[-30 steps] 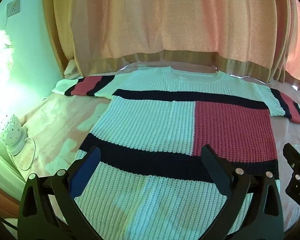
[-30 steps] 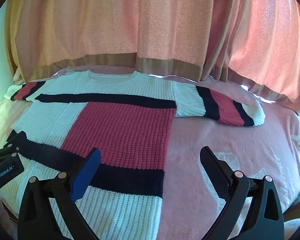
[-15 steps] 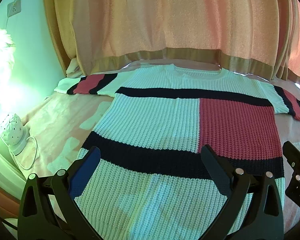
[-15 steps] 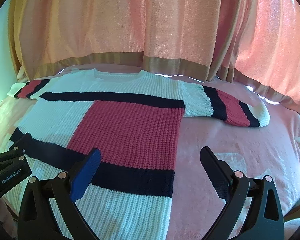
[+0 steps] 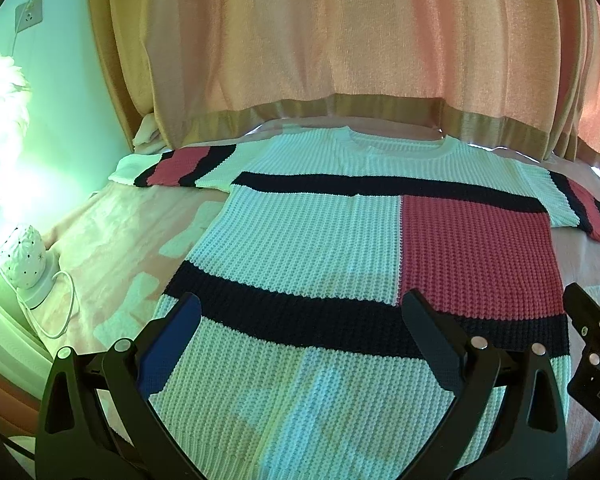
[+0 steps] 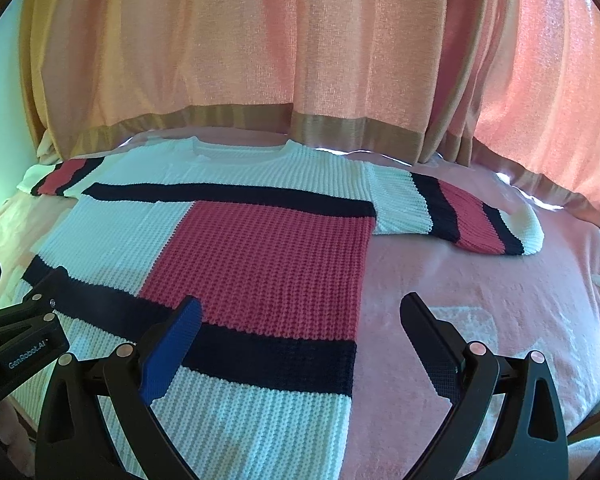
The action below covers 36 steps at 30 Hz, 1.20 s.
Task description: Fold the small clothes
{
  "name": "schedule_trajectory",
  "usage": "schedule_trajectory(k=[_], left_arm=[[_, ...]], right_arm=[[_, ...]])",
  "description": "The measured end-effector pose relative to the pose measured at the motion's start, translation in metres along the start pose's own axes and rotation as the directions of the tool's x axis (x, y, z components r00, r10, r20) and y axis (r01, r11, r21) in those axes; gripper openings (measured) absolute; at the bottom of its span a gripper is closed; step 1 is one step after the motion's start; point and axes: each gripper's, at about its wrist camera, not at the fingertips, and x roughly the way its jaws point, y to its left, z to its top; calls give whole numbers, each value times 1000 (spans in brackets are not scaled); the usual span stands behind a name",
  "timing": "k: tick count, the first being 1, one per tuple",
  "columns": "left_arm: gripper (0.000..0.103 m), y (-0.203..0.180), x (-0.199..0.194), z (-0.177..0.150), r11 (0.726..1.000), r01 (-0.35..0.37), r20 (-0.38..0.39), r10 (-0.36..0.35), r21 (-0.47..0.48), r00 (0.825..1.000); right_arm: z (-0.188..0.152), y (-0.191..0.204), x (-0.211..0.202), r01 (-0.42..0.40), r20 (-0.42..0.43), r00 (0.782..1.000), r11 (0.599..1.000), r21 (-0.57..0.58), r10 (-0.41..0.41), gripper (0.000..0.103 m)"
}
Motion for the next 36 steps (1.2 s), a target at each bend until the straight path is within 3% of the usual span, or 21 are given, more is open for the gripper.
schedule_trajectory(k=[36], left_arm=[[98,1,2,-1,1000,0,-3,0,0,1000]], right_arm=[[3,2,2,-1,-2,1000,1000,-1,1,98]])
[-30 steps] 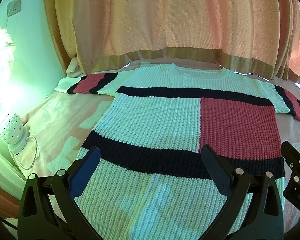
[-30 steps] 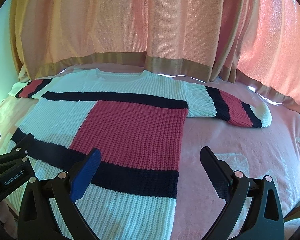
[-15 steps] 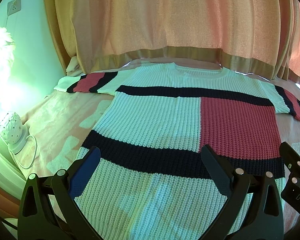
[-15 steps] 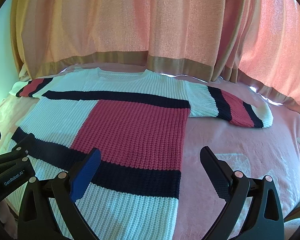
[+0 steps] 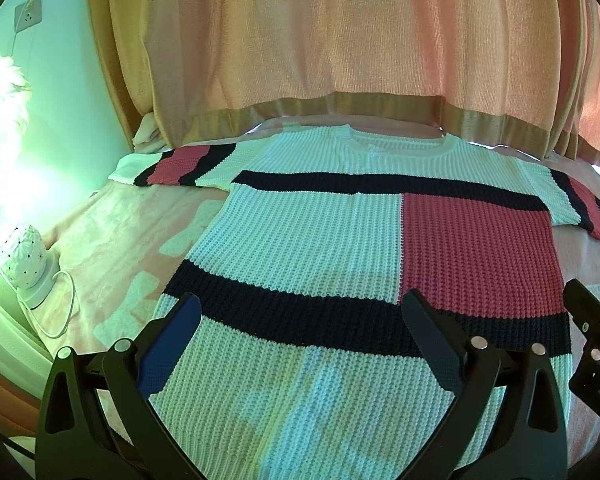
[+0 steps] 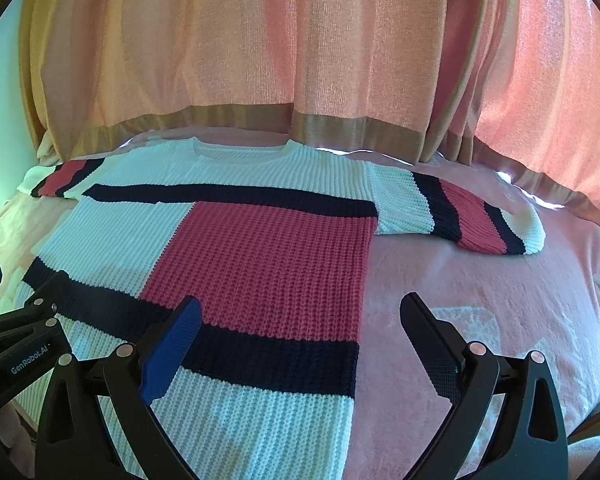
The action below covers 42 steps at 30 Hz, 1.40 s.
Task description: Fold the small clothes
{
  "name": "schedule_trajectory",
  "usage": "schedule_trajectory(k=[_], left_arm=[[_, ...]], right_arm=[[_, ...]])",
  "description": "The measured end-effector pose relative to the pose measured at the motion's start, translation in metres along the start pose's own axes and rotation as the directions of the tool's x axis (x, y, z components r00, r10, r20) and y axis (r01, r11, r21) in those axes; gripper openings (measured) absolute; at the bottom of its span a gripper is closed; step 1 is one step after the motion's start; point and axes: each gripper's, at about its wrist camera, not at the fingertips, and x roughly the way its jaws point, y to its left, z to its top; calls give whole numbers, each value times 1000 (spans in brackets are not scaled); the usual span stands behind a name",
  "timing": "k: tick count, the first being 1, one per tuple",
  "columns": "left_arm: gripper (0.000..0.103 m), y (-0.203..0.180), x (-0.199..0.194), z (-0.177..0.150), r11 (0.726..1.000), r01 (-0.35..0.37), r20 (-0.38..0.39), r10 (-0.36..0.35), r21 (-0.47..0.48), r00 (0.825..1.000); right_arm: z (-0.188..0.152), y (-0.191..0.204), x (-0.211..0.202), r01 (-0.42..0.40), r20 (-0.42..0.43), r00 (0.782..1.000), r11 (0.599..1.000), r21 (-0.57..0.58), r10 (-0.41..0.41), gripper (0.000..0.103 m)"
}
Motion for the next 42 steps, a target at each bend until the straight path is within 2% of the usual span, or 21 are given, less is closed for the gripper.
schedule_trajectory(k=[18,20,22,24,26,28,29,34,36,37,39,42], left_arm=[[98,0,-1,1,1000,5,2,-5,-3,1000],[98,-1,-3,3,1000,4,7,-4,-5,1000],[98,-1,-8,11,1000,12,21,-12,-10,1000],[98,0,-16,26,999,45,41,-44,-28,998],[98,1,-22,42,997,74,59,-72,-38,996],[98,-1,-29,64,994,97,94,-93,-41,991],[98,-3,-32,74,994,101,112,-97,-37,989],[98,-18,-24,108,996,74,189,-65,-41,980],[98,-22,-11,111,995,73,195,-57,-74,979],[98,-24,-4,109,993,67,196,-47,-94,980],[98,-29,11,105,993,48,177,-29,-106,984],[98,-41,36,103,998,34,107,-29,-54,994]], right_arm=[[0,-1,2,-7,-6,1000,1000,3,7,98],[0,-5,2,-31,-3,1000,1000,3,31,98],[1,-14,-3,-59,37,998,998,-13,59,98],[7,-33,-6,-92,49,995,996,-11,93,98],[20,-72,-12,-155,92,984,987,41,150,98],[32,-116,-14,-151,142,980,986,73,140,98],[38,-143,-10,-124,134,985,987,98,111,98],[60,-277,33,-25,33,999,955,297,16,96],[58,-328,56,57,-18,998,923,381,-54,92],[55,-351,70,64,-38,998,904,422,-53,87],[47,-382,94,89,-75,995,872,482,-60,84],[32,-409,131,90,-111,993,835,543,-35,80]])
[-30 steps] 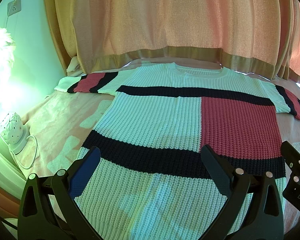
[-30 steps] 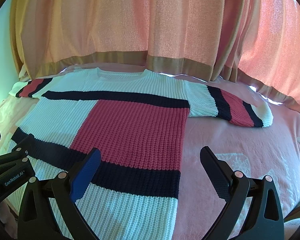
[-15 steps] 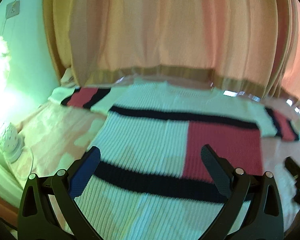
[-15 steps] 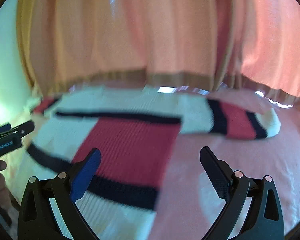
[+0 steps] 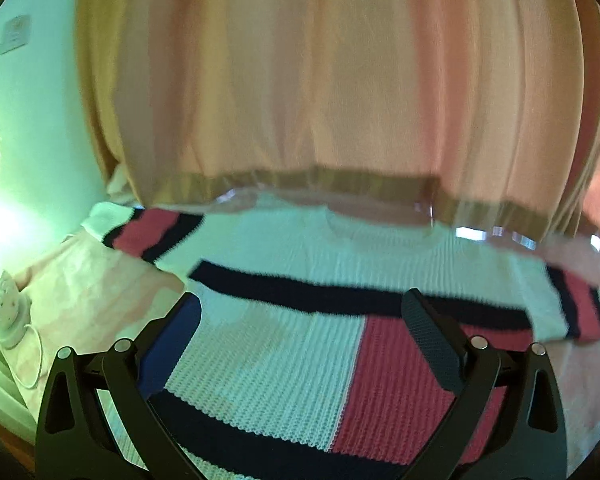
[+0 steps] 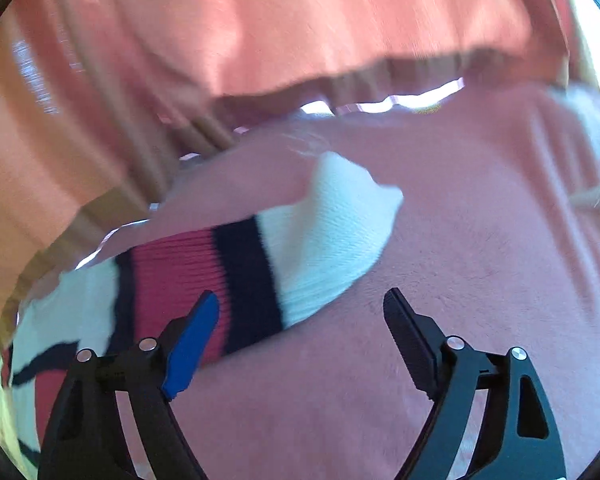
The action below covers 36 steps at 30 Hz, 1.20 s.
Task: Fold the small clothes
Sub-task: 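Grasp the striped sleeve cuff with the right gripper and lift it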
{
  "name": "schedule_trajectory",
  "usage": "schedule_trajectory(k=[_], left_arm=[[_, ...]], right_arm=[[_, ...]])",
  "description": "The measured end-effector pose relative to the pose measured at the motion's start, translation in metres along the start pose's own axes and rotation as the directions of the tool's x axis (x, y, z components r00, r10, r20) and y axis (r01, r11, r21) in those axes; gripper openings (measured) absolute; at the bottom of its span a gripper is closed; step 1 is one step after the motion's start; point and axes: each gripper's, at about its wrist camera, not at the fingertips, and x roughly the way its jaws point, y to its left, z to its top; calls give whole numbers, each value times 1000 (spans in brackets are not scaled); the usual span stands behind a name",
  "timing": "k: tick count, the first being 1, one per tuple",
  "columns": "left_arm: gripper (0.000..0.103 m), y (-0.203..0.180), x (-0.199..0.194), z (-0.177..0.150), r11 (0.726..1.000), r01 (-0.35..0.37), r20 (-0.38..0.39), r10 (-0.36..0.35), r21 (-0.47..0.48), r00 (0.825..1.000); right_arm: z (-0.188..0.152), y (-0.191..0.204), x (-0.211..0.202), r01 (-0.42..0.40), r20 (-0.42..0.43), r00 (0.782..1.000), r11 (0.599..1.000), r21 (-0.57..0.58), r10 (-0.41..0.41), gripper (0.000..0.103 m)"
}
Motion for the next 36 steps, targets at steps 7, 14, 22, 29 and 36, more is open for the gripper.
schedule_trajectory(k=[7,14,22,29,36], left_arm=[[98,-5,24,-2,1000,-26,-38,25,-5,999],[98,-1,27,-2,1000,-19,-63,19,-2,998],[98,17,8,5,999,24,-33,-26,-43,999],[98,48,2,11,995,21,-18,-23,-100,1000],[98,70,23,18,989,58,-81,-70,-137,994]], right_arm=[[9,-9,54,-18,-24,1000,998,53,20,51],[26,21,28,-175,48,984,983,52,173,12],[40,200,-62,-495,124,846,850,-183,519,12],[-30,399,-66,-653,-87,730,655,-380,678,15],[-103,477,-57,-588,-213,786,595,-547,581,25]])
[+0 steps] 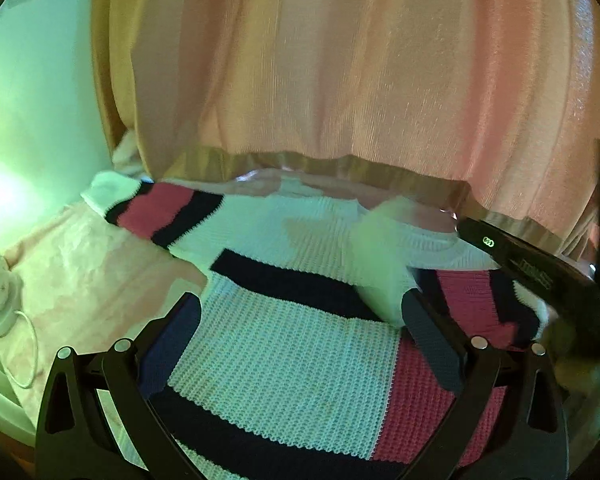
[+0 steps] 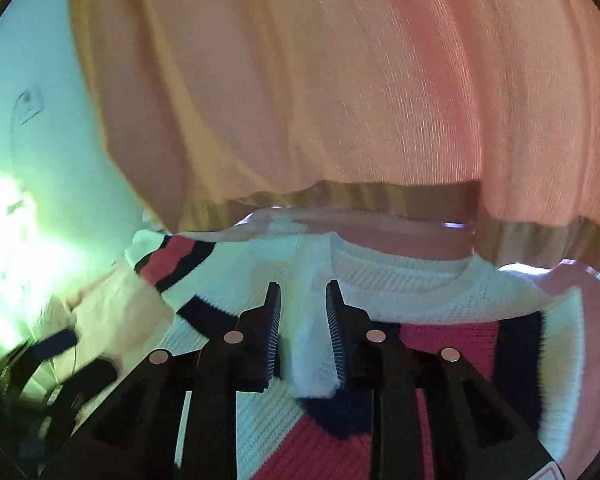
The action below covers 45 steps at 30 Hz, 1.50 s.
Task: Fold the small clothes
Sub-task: 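Grasp the striped sleeve cuff with the right gripper and lift it, then fold the held sleeve across the sweater body with the right gripper, then release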
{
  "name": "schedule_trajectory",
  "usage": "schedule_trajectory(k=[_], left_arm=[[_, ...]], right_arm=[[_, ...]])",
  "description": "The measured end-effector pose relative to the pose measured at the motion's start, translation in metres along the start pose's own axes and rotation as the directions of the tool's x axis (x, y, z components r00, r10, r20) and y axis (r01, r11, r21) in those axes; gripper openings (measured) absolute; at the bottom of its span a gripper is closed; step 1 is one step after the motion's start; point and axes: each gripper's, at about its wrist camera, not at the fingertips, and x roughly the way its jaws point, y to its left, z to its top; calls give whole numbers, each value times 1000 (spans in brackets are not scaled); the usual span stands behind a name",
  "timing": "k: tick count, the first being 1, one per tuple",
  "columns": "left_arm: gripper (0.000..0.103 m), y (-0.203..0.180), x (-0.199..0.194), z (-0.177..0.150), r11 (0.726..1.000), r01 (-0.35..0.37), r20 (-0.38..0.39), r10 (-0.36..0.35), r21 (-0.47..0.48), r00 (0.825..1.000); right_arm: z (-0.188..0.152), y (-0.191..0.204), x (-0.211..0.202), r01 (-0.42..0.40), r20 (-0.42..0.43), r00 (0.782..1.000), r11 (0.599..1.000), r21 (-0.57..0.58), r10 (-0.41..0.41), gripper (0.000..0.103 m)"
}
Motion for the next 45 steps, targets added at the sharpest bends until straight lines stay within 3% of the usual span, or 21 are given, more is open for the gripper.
schedule_trajectory(k=[4,8,11,14,15,17,20,21,22,23,24,27,29,31,33,35,37,40,41,43,45], left_arm=[[98,0,25,8,995,86,-82,-90,-52,993],[98,-13,75,11,988,126,-195,-141,-91,971],[98,-19,125,2,991,85,-294,-111,-103,949],[97,-16,162,-17,991,48,-396,-95,-128,913],[96,-14,167,-19,988,51,-402,-106,-146,909],[94,-12,168,-17,985,65,-364,-121,-162,923],[62,-5,179,-15,971,103,-352,-175,-213,919],[48,-2,182,-15,971,96,-351,-170,-220,921],[25,1,183,-13,971,92,-336,-164,-218,928],[13,5,184,-9,965,132,-315,-201,-228,928],[12,7,184,-2,957,157,-302,-229,-243,925],[11,16,158,27,943,211,-152,-255,-256,955],[11,22,147,38,949,208,-90,-234,-236,968],[12,32,158,39,966,151,-94,-174,-212,980],[12,40,184,29,983,66,-175,-97,-173,980],[12,41,201,18,990,21,-243,-54,-138,968],[14,38,197,18,995,23,-229,-46,-101,972],[17,37,190,25,993,48,-210,-70,-107,975],[23,40,189,26,990,51,-222,-79,-128,972],[65,46,189,34,982,61,-243,-105,-180,964],[70,48,184,37,972,72,-242,-128,-225,962]], right_arm=[[-19,-26,-58,204,-8,979,973,-106,-206,49],[-67,-83,-101,389,-101,913,918,-78,-395,50],[-95,-123,-97,435,-188,884,900,-5,-429,50],[-111,-133,-74,443,-248,869,896,5,-428,50],[-110,-132,-66,439,-252,869,898,2,-425,50],[-107,-131,-50,428,-246,874,904,-17,-418,50],[-103,-136,-31,427,-236,878,904,-12,-417,48],[-104,-139,-29,423,-231,882,906,3,-411,36],[-104,-146,-25,420,-226,888,907,44,-401,10],[-102,-149,-26,412,-215,897,908,82,-387,11],[-97,-147,-31,400,-185,908,910,111,-377,11],[-72,-128,-66,361,-3,932,925,118,-363,10],[-68,-119,-78,373,54,925,925,78,-377,10],[-85,-136,-51,468,-84,882,883,26,-465,10],[-112,-163,-24,495,-244,851,866,72,-466,11],[-113,-163,-23,495,-235,854,864,93,-464,11],[-106,-157,-28,479,-230,864,872,99,-449,12],[-108,-152,-29,505,-308,832,860,78,-461,29],[-110,-152,-34,510,-319,829,855,91,-460,31],[-112,-151,-53,504,-308,840,853,134,-447,31],[-103,-149,-71,489,-247,860,859,150,-447,36]])
